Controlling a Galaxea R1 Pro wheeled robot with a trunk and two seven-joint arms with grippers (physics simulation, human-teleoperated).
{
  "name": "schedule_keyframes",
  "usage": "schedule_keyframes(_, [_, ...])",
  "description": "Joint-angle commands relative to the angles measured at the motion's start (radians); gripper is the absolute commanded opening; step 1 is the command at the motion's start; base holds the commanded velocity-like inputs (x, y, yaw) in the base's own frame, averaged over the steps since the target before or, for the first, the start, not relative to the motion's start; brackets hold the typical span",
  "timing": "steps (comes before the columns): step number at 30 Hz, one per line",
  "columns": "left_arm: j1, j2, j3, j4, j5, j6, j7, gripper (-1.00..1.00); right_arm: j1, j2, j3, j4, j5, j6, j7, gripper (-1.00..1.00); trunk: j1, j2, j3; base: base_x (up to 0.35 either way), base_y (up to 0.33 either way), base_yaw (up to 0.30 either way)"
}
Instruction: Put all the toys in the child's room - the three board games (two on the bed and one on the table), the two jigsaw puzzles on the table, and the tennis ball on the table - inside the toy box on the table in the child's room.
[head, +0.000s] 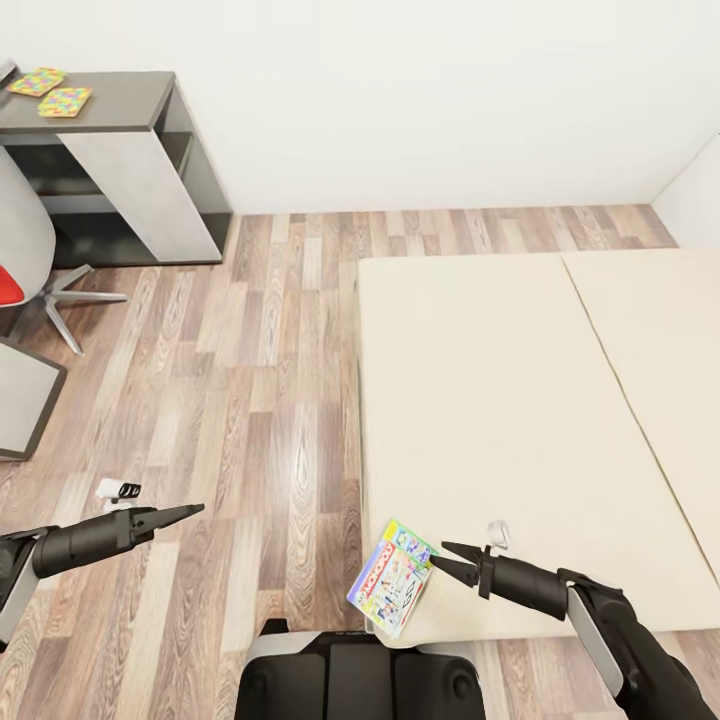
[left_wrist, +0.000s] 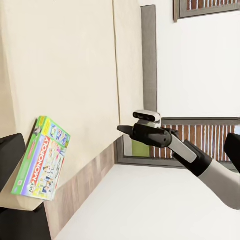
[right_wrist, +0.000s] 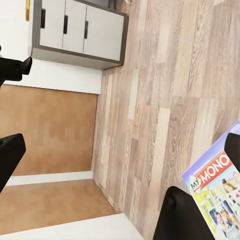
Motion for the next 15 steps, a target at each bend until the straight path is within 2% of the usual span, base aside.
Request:
schedule_keyframes(1, [0.000, 0.000, 0.000, 0.000, 0.000, 0.011, -0.004, 1.00, 0.000, 0.000, 0.000, 0.000, -0.005, 0.009, 0.002, 1.00, 0.001, -0.001, 0.000, 0.000, 0.000, 0.000])
schedule_keyframes(15, [0.000, 0.000, 0.000, 0.000, 0.000, 0.011, -0.004, 1.00, 0.000, 0.002, 0.001, 0.000, -0.005, 0.008, 0.003, 1.00, 0.001, -0.001, 0.021, 0.000, 0.000, 0.000])
